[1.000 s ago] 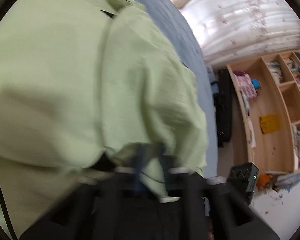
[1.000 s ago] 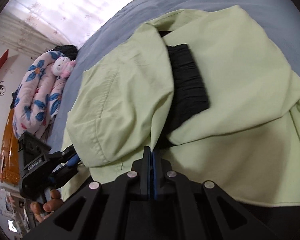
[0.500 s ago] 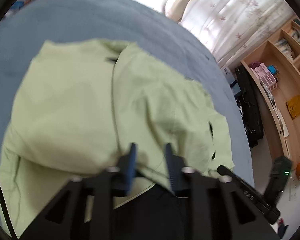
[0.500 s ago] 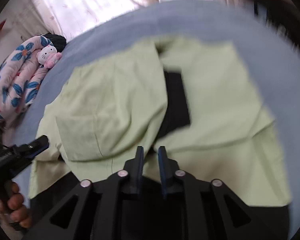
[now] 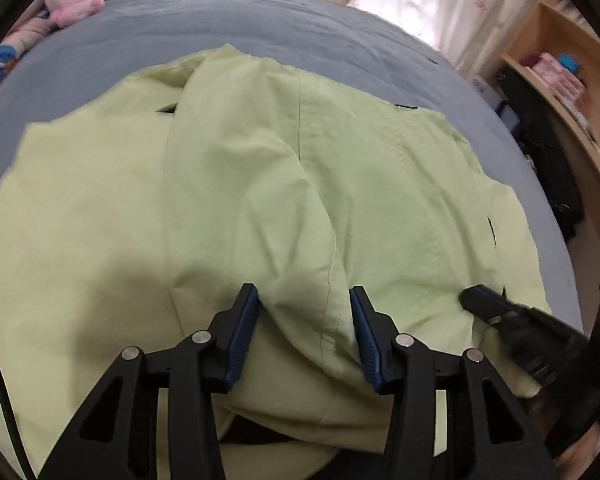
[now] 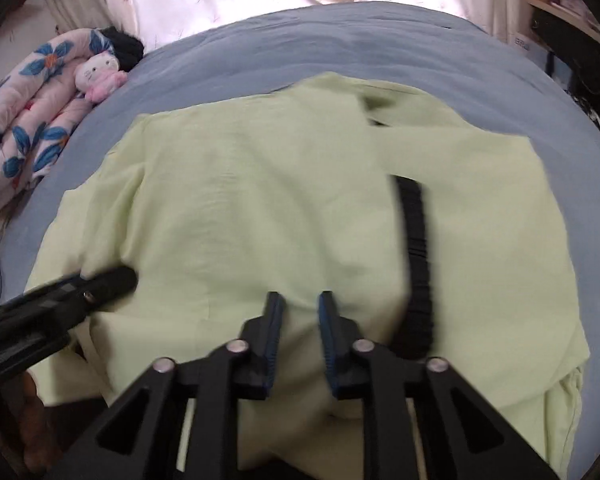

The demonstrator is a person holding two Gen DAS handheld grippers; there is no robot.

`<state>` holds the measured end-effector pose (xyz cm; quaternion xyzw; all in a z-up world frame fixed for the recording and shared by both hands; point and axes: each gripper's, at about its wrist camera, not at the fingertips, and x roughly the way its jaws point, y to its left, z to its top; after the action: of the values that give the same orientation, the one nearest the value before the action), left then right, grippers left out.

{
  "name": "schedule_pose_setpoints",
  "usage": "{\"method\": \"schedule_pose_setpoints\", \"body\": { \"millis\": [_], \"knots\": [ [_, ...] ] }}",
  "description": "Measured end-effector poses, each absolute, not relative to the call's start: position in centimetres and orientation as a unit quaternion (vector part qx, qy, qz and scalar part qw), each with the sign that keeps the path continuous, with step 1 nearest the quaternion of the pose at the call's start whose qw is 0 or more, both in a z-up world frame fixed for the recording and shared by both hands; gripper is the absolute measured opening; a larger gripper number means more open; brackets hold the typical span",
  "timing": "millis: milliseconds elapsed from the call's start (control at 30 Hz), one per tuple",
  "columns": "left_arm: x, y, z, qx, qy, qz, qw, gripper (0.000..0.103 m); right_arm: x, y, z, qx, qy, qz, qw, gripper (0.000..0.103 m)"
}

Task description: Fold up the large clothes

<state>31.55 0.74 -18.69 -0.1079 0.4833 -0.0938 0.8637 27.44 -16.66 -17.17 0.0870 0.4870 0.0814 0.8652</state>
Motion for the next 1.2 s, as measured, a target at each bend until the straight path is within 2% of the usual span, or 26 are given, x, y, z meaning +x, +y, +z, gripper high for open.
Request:
{"method": "schedule_pose_setpoints", "body": {
  "millis": [333,467,733,833,900,1000,1100,1200],
  "knots": [
    [28.6,0.3,-15.0,-0.105,0.463,-0.076,0.877,0.049,24.5,-15.3,-13.3,0.085,0.458,0.089,0.88,0.014],
    [25.5,0.4,-12.0,-0.08,0.431,-0.054,0.897,0.065,23.2,-15.2,-12.1,0.097,0.455,0.092,0.881,0.014],
    [19.2,1.4,-6.1,-0.057,0.408,-0.033,0.911,0.066,18.1,-15.0,-7.9,0.11,0.434,0.097,0.889,0.016],
    [15.7,2.1,-3.6,-0.054,0.397,-0.022,0.916,0.066,15.3,-14.9,-5.7,0.108,0.42,0.096,0.896,0.026],
    [14.4,1.9,-2.4,-0.051,0.39,-0.02,0.919,0.067,13.3,-14.7,-4.2,0.104,0.405,0.094,0.903,0.039],
    [11.0,2.2,-0.5,-0.034,0.375,-0.002,0.926,0.069,10.0,-14.7,-2.1,0.098,0.381,0.087,0.915,0.051],
    [7.1,2.6,1.4,-0.02,0.353,0.01,0.935,0.076,6.6,-14.9,-0.6,0.091,0.364,0.08,0.924,0.052],
    [3.0,3.2,2.5,-0.007,0.331,0.024,0.943,0.078,3.9,-15.5,-0.1,0.089,0.355,0.076,0.928,0.053]
  ]
}}
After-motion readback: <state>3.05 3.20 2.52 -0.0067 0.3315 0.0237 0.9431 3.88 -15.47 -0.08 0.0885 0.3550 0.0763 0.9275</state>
